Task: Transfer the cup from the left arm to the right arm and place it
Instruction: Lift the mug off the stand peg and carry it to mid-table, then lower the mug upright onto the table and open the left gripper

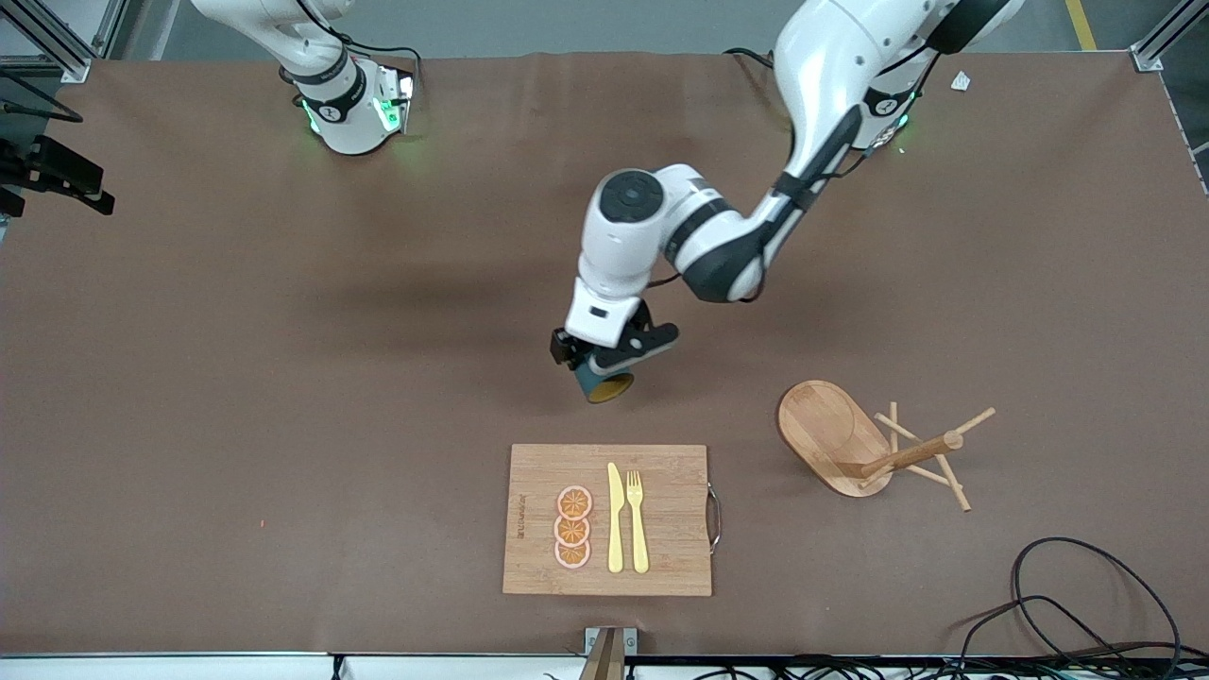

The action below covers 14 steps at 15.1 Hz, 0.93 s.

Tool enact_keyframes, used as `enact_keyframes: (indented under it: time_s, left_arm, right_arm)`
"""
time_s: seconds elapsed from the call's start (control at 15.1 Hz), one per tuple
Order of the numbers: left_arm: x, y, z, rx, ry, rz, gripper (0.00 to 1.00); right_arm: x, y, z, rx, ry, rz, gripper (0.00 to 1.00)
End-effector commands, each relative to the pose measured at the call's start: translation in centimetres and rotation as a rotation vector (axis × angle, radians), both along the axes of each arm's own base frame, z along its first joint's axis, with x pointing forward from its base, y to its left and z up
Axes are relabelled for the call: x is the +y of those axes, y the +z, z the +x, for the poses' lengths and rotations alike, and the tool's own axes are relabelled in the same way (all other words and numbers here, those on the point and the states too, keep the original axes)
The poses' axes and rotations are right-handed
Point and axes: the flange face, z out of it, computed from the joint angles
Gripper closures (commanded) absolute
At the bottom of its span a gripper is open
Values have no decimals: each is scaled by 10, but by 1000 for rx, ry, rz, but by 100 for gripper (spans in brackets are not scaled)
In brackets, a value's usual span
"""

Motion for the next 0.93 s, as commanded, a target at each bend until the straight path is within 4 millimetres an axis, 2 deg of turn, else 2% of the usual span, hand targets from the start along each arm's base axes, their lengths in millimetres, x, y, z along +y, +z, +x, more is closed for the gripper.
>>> enact_keyframes:
  time_s: [0.0, 0.27, 0.4, 0.66, 0.86]
  left_arm:
    - [-27, -23, -25, -136, -77, 91, 46]
    - [-57, -80, -70, -369, -180, 204, 49]
    - [-68, -101, -91, -469, -226, 218, 49]
    - [-78, -133, -114, -665, -297, 210, 49]
    - [-84, -164, -137, -796, -289, 120, 49]
  right_arm:
    - [2, 3, -9, -6, 3, 12, 0]
    - [2, 3, -9, -6, 2, 12, 0]
    - [2, 4, -9, -8, 2, 12, 0]
    - [0, 12, -9, -25, -8, 11, 0]
    - [-7, 20, -7, -45, -15, 10, 0]
